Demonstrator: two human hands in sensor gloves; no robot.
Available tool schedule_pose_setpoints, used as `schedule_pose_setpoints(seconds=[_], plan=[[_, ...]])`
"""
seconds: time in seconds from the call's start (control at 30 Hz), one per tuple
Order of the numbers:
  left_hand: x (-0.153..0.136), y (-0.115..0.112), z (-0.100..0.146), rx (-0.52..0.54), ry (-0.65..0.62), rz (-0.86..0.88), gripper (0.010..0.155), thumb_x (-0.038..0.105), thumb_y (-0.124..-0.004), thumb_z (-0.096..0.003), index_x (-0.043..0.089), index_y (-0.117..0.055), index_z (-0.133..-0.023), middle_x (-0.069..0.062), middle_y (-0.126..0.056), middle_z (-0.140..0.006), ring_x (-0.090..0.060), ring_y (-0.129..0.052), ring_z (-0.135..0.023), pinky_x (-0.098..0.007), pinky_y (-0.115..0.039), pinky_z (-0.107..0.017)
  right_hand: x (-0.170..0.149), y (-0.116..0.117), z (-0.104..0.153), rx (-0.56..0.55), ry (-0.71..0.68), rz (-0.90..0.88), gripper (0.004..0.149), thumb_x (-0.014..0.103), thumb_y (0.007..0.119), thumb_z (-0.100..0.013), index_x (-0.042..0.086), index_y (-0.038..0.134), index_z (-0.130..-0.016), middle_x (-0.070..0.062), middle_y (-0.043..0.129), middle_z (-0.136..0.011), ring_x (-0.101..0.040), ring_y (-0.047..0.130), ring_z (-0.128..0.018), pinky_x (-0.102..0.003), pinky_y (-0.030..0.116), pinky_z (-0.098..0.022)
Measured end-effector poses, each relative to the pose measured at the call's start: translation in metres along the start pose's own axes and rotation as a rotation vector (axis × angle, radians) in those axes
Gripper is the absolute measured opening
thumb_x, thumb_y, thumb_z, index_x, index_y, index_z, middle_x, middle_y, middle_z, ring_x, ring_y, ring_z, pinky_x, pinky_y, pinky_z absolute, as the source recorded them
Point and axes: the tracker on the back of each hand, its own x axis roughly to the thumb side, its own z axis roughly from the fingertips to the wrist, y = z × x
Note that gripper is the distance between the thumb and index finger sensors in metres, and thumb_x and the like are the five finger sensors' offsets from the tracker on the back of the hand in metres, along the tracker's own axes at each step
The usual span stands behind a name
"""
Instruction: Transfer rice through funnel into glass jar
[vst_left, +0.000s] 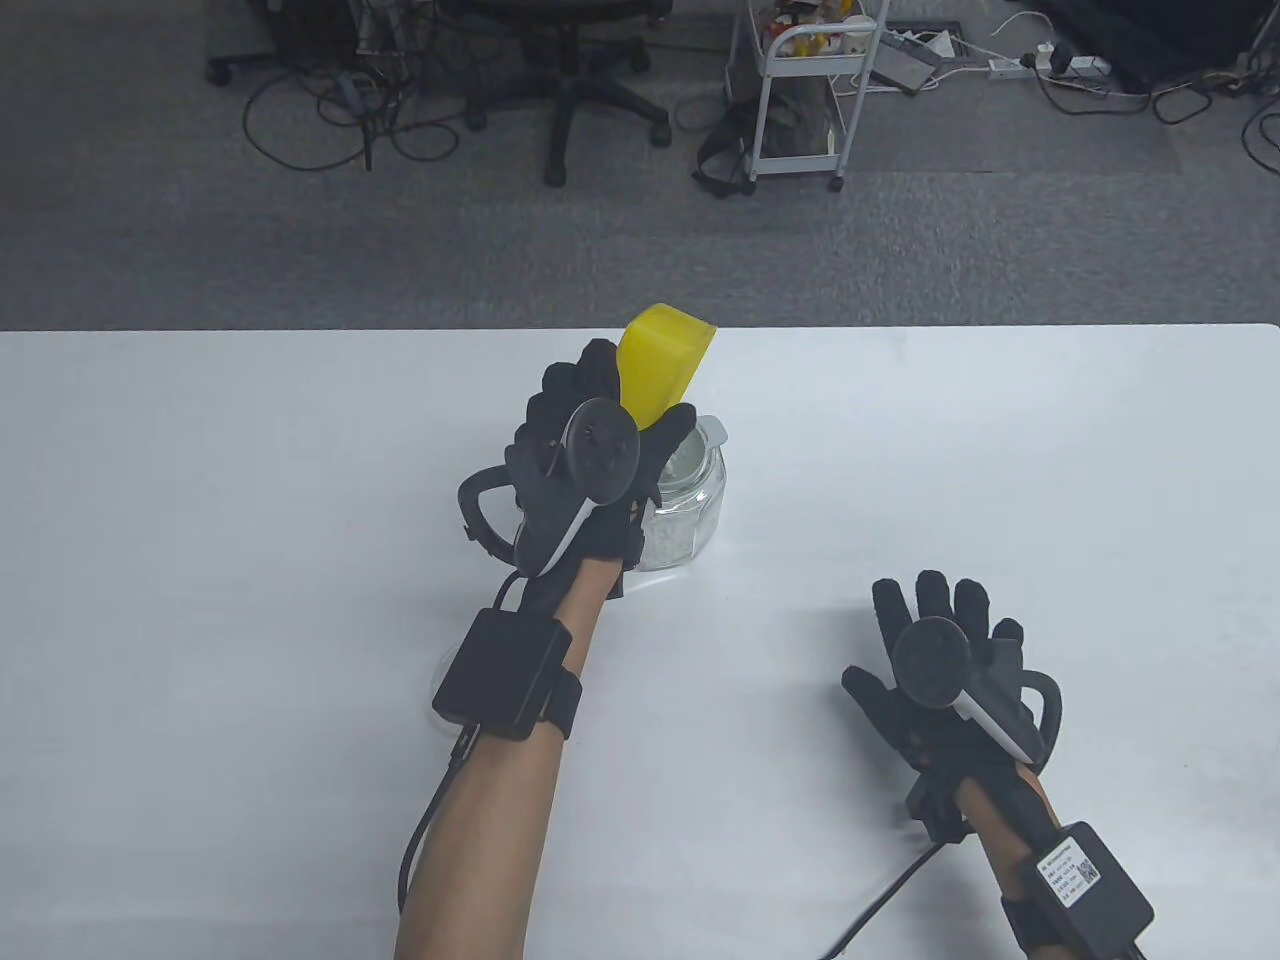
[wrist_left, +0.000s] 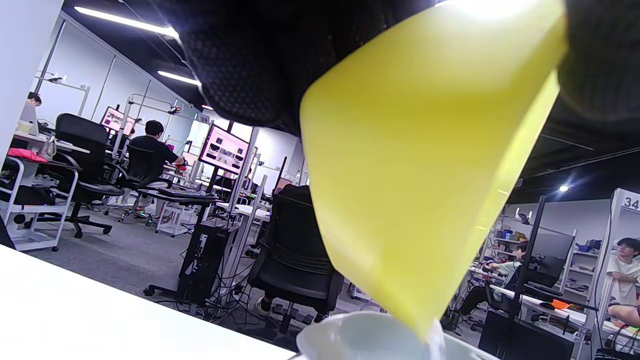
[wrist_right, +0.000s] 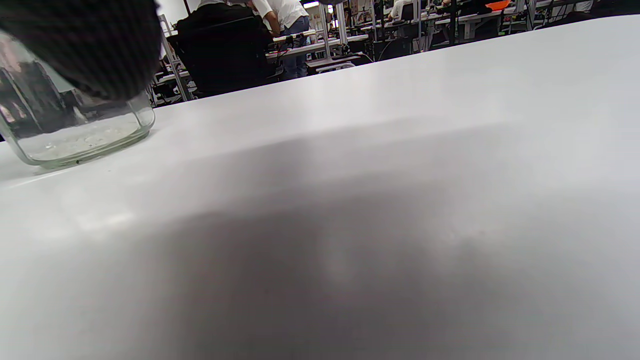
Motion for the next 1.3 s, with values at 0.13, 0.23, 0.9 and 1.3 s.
schedule_pose_setpoints(seconds=[0.13,0.23,0.9,1.3], plan=[[0.001,0.000,0.001,0.001,-0.012,0.002,0.094,0.085,-0.087,-0.0408,0.036,-0.051,-0.113,0.005,-0.072,-0.102,-0.016,-0.092,-0.093,-0.045,-0.083,-0.073,0.000,0.000,0.000,-0.002,0.001,-0.002,0.086,0.068,0.072,-0.037,0.040,0.024,-0.103,-0.009,0.019,-0.118,-0.045,0.016,-0.107,-0.073,0.024,-0.069],[0.001,0.000,0.002,0.002,-0.017,0.000,0.094,0.085,-0.087,-0.0408,0.036,-0.051,-0.113,0.005,-0.071,-0.102,-0.016,-0.091,-0.093,-0.046,-0.083,-0.073,0.000,0.000,0.000,-0.003,0.000,-0.002,0.086,0.068,0.072,-0.038,0.040,0.024,-0.103,-0.009,0.019,-0.118,-0.045,0.016,-0.107,-0.073,0.024,-0.069],[0.003,0.001,0.011,0.008,-0.121,0.004,0.093,0.078,-0.091,-0.0398,0.039,-0.048,-0.113,0.008,-0.068,-0.110,-0.019,-0.087,-0.102,-0.048,-0.079,-0.077,-0.003,-0.002,-0.001,-0.018,0.009,-0.026,0.087,0.068,0.073,-0.037,0.040,0.023,-0.103,-0.009,0.018,-0.118,-0.045,0.013,-0.106,-0.073,0.023,-0.069],[0.000,-0.004,0.016,0.024,-0.231,-0.068,0.093,0.070,-0.097,-0.0376,0.043,-0.047,-0.111,0.010,-0.064,-0.115,-0.016,-0.082,-0.109,-0.044,-0.078,-0.080,0.002,0.003,-0.002,-0.001,-0.015,0.014,0.089,0.070,0.072,-0.037,0.041,0.020,-0.102,-0.008,0.018,-0.118,-0.045,0.011,-0.106,-0.073,0.023,-0.069]])
